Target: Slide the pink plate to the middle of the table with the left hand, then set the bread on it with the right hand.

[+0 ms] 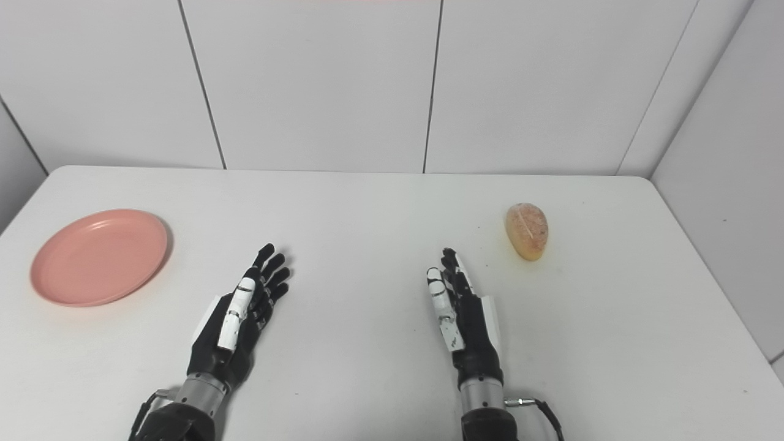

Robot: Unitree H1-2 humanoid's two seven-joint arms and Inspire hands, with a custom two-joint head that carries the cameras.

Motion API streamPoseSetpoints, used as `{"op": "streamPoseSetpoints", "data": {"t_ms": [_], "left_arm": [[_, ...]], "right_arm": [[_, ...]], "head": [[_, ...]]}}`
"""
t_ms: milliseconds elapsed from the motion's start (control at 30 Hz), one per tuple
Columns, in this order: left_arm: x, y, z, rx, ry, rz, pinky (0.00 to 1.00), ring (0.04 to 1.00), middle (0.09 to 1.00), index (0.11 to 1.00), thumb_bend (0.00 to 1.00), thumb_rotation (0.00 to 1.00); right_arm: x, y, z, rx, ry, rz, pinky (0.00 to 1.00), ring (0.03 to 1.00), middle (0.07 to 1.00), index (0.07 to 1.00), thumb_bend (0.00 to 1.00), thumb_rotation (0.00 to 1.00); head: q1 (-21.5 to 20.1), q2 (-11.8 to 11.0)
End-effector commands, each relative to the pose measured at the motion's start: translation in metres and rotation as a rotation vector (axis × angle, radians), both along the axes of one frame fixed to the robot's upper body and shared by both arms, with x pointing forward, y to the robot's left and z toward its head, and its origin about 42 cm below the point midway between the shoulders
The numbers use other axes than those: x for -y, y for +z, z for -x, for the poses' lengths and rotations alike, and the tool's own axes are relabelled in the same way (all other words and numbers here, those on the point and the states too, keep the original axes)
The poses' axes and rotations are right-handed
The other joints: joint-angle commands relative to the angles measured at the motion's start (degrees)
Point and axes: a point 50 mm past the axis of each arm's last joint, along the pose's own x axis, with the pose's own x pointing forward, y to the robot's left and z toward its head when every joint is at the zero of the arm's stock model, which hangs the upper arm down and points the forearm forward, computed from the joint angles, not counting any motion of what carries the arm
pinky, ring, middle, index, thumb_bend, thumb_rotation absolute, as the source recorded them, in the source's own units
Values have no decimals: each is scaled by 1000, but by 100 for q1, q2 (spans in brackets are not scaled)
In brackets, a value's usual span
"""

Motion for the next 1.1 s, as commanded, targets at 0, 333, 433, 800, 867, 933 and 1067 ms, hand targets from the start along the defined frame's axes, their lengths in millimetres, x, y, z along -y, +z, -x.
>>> {"op": "streamPoseSetpoints", "data": {"t_ms": [0,333,433,800,867,933,1067], "left_arm": [[7,4,-1,17,-5,9,981,962,975,956,429,993],[49,-12,5,2,12,23,977,953,969,955,349,959],[60,-18,4,0,10,17,971,956,971,960,360,956],[84,-27,0,5,30,-66,912,939,947,939,335,1000],[86,-27,0,5,33,-68,908,941,945,935,328,1000],[87,-26,0,5,33,-68,915,945,949,937,332,1000],[88,-25,0,1,31,-68,938,957,959,949,353,1000]], "right_arm": [[2,8,0,50,13,20,880,923,927,926,307,1000],[41,-7,8,80,25,-1,910,924,935,939,278,1000],[50,-12,8,85,40,-25,926,936,947,951,252,1000],[67,-17,5,101,70,-85,973,965,981,995,149,1000],[68,-16,5,101,71,-91,969,966,978,992,156,1000],[68,-15,6,105,72,-97,961,960,975,991,150,1000],[67,-13,7,107,71,-105,983,963,978,992,135,1000]], "head": [[234,-56],[1881,-695],[2220,-857],[2964,-1056],[2961,-1031],[2956,-1013],[2966,-986]]}}
